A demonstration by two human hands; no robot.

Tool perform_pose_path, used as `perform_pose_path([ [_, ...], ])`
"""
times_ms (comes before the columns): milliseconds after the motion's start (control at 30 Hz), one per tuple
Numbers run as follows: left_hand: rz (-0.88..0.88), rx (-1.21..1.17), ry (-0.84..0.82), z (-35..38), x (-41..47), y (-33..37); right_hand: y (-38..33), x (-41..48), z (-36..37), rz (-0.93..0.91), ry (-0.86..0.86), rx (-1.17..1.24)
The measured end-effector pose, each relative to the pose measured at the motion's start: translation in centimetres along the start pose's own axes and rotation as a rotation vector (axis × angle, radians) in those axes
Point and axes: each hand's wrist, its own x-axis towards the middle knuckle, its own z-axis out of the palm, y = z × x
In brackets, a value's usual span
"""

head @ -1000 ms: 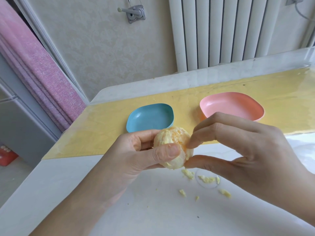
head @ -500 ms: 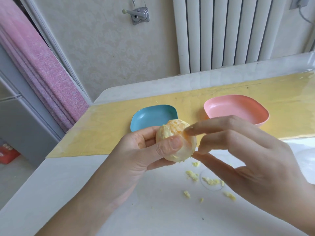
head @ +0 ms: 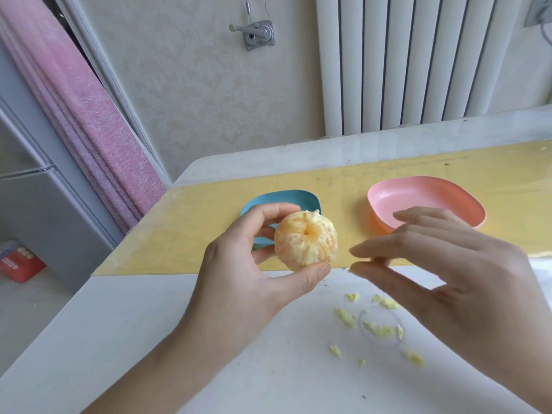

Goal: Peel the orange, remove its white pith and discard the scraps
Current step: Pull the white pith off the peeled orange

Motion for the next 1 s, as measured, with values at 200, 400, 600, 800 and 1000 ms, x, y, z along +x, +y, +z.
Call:
perform_pose_path([
  [200,0.069,0.049,-0.029,0.6,-0.7,0.5,-1.8,0.4,-0.5,0.159,-0.009,0.209],
  [400,0.338,0.311,0.029,1.0,-1.0,0.3,-2.3,0.2,0.0,0.161,-0.019,0.221],
  [600,0.466,0.454,0.094,0.7,-1.1,0.3,-2.4,0.1,-0.1,0.151,0.023,0.17],
  [800,0.502,0.56,0.142,0.5,-1.3,0.5,-2.5,0.0,0.1,0.148,-0.004,0.164],
  [1000,0.38,0.368,0.051,0.4,-1.1,1.0,-2.6,0.2,-0.1,0.168,0.015,0.225],
])
